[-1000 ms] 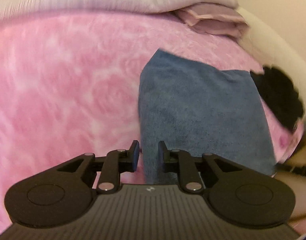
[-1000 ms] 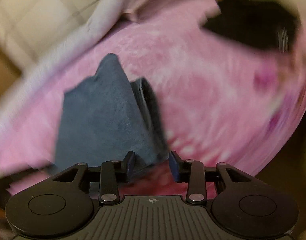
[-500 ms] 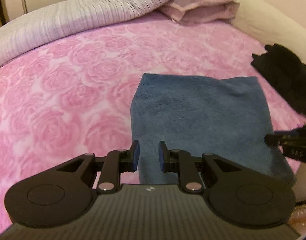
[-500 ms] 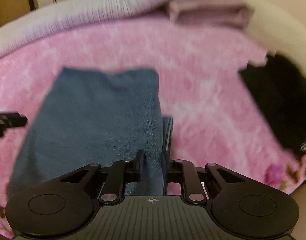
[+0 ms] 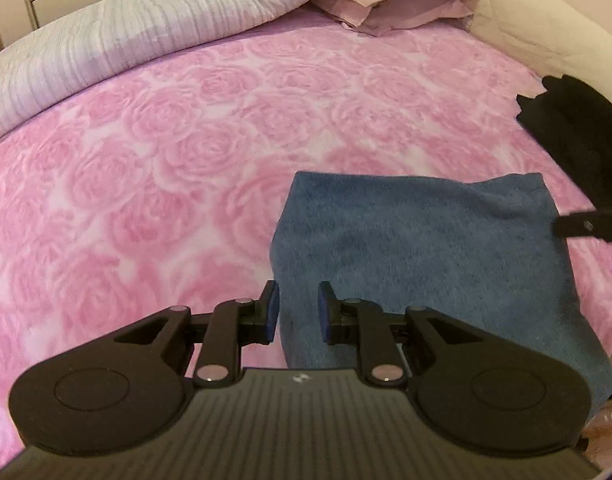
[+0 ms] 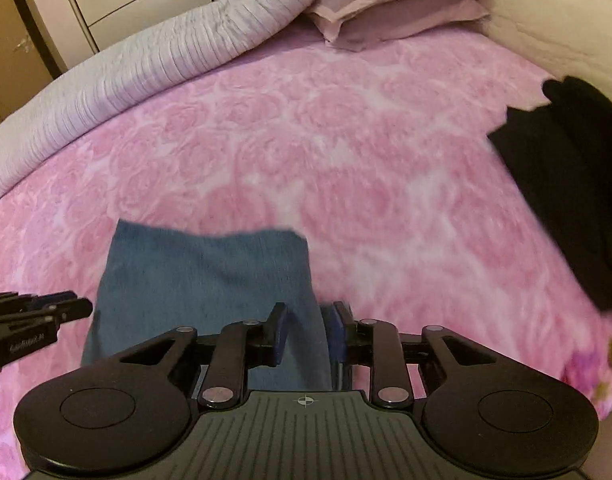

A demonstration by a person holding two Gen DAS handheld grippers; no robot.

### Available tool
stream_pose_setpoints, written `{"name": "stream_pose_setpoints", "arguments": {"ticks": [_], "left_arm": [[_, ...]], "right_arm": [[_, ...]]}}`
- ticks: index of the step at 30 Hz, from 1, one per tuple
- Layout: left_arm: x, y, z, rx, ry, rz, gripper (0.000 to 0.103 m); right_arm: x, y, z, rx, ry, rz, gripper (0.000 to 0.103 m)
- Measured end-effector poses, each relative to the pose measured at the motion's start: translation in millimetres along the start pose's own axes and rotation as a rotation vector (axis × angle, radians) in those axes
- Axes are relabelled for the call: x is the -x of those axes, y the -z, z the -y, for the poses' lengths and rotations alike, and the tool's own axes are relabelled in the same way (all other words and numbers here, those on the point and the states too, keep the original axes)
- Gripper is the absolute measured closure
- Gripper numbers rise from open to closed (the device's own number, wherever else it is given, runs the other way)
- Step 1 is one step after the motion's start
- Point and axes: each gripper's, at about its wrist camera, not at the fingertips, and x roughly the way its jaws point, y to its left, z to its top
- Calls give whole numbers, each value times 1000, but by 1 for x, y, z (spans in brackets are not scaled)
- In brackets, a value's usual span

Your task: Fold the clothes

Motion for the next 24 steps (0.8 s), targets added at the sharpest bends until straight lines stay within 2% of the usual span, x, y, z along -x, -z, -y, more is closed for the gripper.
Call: {"name": "stream_pose_setpoints", "arguments": {"ticks": [6, 11, 13, 15, 17, 18, 19, 20, 21, 24], "left_arm": [[-21, -4, -6, 30, -2, -26, 87], [-22, -8, -14, 48, 10, -19, 86], [-23, -10, -15, 52, 10, -13, 86], [-25, -10, -15, 62, 20, -14, 86], [-26, -8, -15, 68, 28, -15, 86], [-26, -7, -15, 69, 30, -14, 86], [-26, -7, -15, 70, 30, -14, 86], [-25, -6, -15, 71, 32, -13, 86], [-25, -7, -16, 73, 37, -12, 86], [-22, -8, -16, 71, 38, -5, 86]], "right_arm": [[-51, -9, 10, 0, 35, -70, 76], [-41, -11, 22, -64, -24, -39, 76], [-37, -15, 21, -80, -54, -26, 73], [-37, -16, 21, -97, -66, -12, 63], [-41, -14, 22, -110, -75, -17, 63], [-44, -12, 22, -106, -85, -20, 63], [-44, -10, 22, -93, -90, -12, 70], [-43, -7, 22, -79, -82, 8, 83], [-40, -6, 23, -74, -84, 24, 87], [-27, -4, 29, -90, -103, 58, 90]]}}
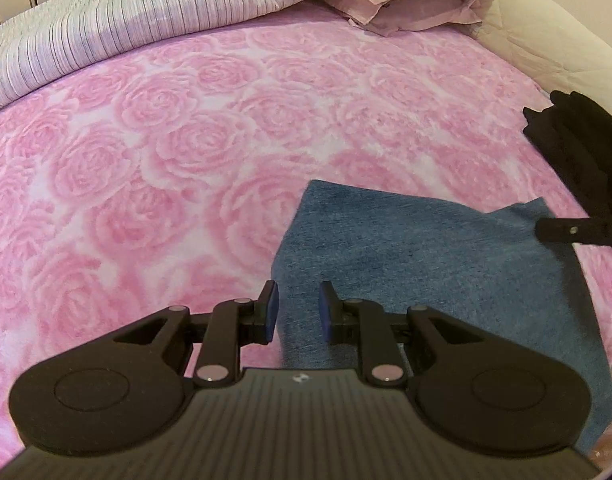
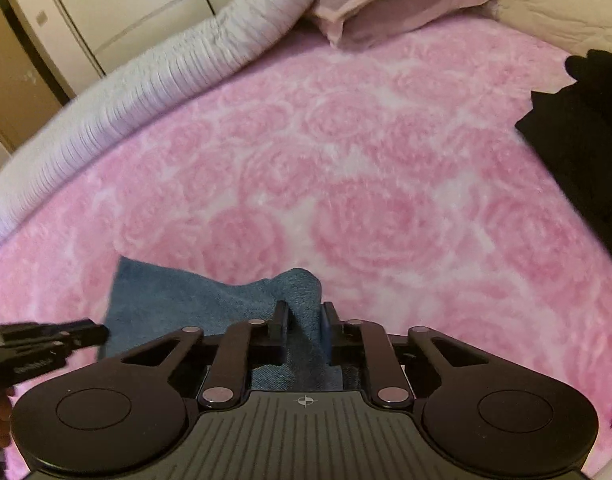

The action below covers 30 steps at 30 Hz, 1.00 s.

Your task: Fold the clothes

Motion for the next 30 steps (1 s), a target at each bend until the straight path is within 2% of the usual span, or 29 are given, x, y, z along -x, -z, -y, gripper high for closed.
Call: {"name": "stream_pose_setpoints", "arguments": {"ticks": [3, 5, 9, 13, 16, 20, 22, 25, 28, 30], "left_arm": [[-1, 3, 1, 0, -7, 1, 86], [-2, 6, 3, 1, -16, 0, 85], [-2, 9, 6, -17, -43, 0, 86], [-1, 9, 7, -27, -64, 3, 86], [1, 7, 8, -30, -84, 20, 86], [3, 1, 12, -42, -102, 54, 85], [3, -1, 15, -45, -93, 66, 85], [0, -3, 19, -51, -86, 65, 85], [-2, -2, 20, -54, -87, 61, 85], [-3, -1, 19, -47, -90, 56, 85]], "right_arm": [[4, 5, 2, 3, 55, 1, 91], [-12, 16, 4, 15, 131, -24, 91], [-28, 24, -5, 76, 220, 5, 87], [-5, 12, -14, 83, 221, 16, 87], [8, 6, -23, 115, 266, 59, 87], [-3, 7, -29, 176, 234, 83, 87], [-22, 13, -24, 202, 223, 40, 87], [-44, 20, -2, 141, 229, -2, 87], [-41, 17, 9, 45, 236, -5, 87], [-40, 16, 14, 20, 329, -10, 87]]}}
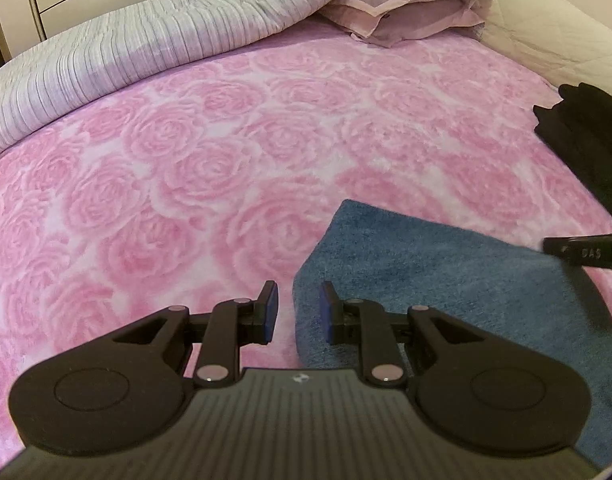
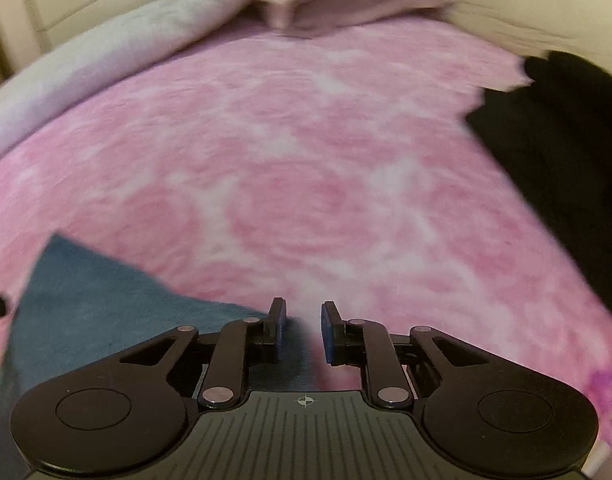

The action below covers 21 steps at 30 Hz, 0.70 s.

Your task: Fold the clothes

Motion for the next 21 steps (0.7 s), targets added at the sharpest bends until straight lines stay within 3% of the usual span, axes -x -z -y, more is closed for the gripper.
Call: {"name": "stream_pose_setpoints", "arguments": {"ticks": [1, 2, 5, 10, 14, 18, 21], "left_arm": [[1, 1, -1, 5, 1, 1, 85], [3, 2, -3, 10, 5, 4, 85], [8, 5, -8, 32, 13, 12, 85], [25, 15, -13, 72, 45, 18, 85], [39, 38, -21, 131, 79, 1, 80], [48, 68, -34, 224, 127, -38, 80], [54, 86, -40, 288, 159, -60, 80]], "right_arm": [[-1, 2, 6, -17, 48, -12, 87], [2, 5, 16, -54, 42, -17, 87], [29, 16, 40, -155, -80, 34, 87], [91, 41, 47, -179, -233, 145, 87], [102, 77, 65, -313, -365, 74, 81], [109, 115, 77, -403, -408, 43, 75], [114, 121, 82, -442, -419, 58, 72]]}}
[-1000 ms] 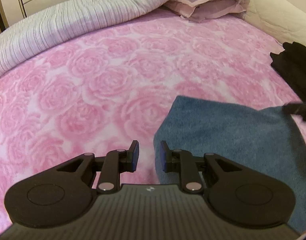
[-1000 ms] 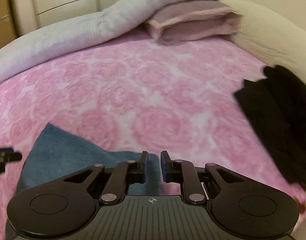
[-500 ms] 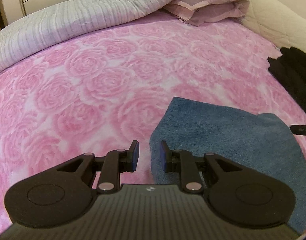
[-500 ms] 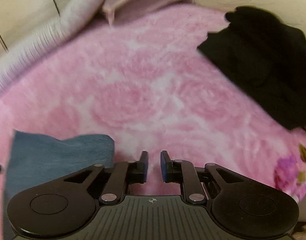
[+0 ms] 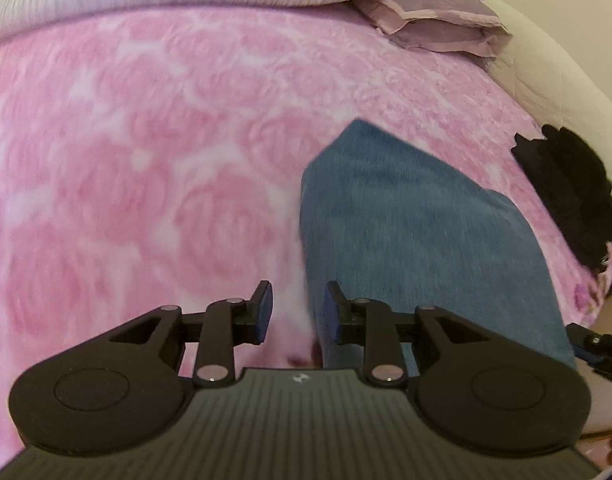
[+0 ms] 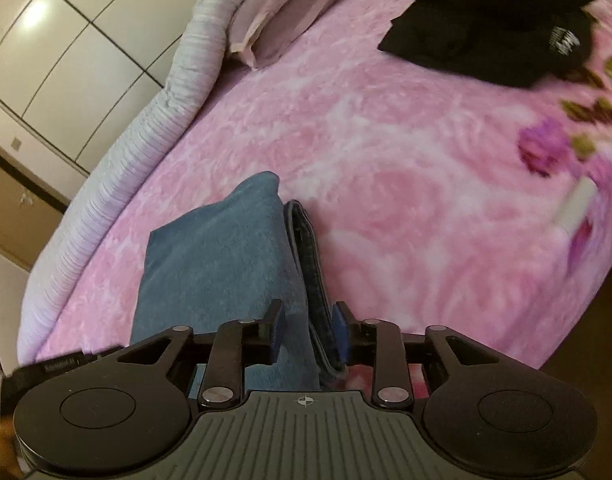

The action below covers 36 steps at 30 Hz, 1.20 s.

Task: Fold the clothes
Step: 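Lift both open grippers up and away from the folded jeans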

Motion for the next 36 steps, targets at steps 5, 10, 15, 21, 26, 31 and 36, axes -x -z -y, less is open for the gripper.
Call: {"name": "stream_pose_setpoints", "arguments": {"ticks": [5, 10, 15, 21, 26, 31, 36], "left_arm": [[12, 17, -6, 47, 17, 12, 77], [12, 33, -4, 51, 0, 27, 77], [19, 37, -4, 57, 15, 25, 77], [18, 50, 3, 25, -1, -2, 77], [39, 54, 3, 17, 0, 50, 77], [53, 56, 16, -25, 48, 91, 77], [21, 76, 37, -102, 6, 50, 76]], "right_arm": [[11, 2, -7, -15, -54, 23, 70], [-2, 23, 0, 30, -8, -15, 67], [8, 26, -4, 68, -15, 26, 92], [-12, 40, -1, 144, 131, 38, 92], [7, 43, -22, 236, 198, 103, 77], [35, 52, -41, 300, 194, 185, 77], [-2, 70, -34, 361, 252, 93, 77]]}}
